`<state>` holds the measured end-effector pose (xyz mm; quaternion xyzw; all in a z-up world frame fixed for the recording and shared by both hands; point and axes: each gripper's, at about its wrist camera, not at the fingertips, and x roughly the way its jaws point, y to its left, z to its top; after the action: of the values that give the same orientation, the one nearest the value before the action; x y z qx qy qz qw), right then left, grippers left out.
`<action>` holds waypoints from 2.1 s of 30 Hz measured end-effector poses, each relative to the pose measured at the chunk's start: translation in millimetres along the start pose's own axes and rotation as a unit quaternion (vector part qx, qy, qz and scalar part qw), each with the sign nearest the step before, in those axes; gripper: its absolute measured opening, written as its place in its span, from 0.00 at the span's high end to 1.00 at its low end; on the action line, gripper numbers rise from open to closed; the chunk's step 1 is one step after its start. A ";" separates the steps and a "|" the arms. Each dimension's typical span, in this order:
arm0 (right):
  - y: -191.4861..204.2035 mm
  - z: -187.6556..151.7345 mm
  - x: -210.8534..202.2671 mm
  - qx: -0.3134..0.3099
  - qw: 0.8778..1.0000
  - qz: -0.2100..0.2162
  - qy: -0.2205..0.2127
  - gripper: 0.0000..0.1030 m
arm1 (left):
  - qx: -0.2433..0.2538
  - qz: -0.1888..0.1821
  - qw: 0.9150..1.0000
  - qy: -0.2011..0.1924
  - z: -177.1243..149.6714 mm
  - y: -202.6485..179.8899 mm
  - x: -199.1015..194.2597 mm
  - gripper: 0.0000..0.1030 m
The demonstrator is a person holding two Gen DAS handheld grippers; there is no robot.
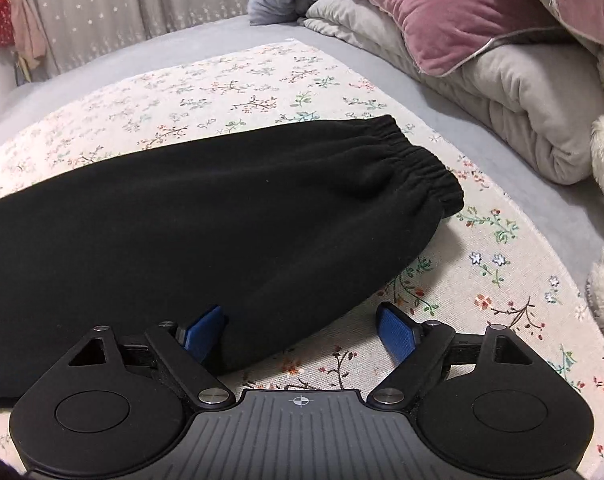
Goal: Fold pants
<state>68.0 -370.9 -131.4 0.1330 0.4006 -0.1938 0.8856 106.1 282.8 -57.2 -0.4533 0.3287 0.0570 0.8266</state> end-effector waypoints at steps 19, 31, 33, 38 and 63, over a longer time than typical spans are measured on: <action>3.6 3.1 -2.0 0.034 0.999 -0.025 0.009 0.18 | 0.019 0.062 0.997 -0.031 6.9 -6.3 26.8 0.72; -4.7 3.4 -0.1 0.030 0.999 -0.009 0.011 0.16 | 0.042 0.093 0.993 -0.054 3.2 -2.7 16.3 0.67; -7.1 5.7 -5.7 0.040 0.999 -0.012 0.001 0.16 | 0.047 0.099 0.992 -0.059 5.2 -1.8 10.5 0.57; -47.5 10.5 -36.7 0.128 0.990 -0.020 -0.059 0.15 | 0.054 0.081 0.992 -0.081 2.3 -6.3 -13.8 0.48; -123.4 19.4 25.4 0.387 0.903 0.183 -0.026 0.76 | 0.375 0.012 0.927 0.006 -107.2 -140.0 58.2 0.44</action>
<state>40.7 -494.3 -148.1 0.5316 0.2391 -0.1713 0.7943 153.5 105.0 -32.1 -0.1072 0.3367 -0.0636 0.9333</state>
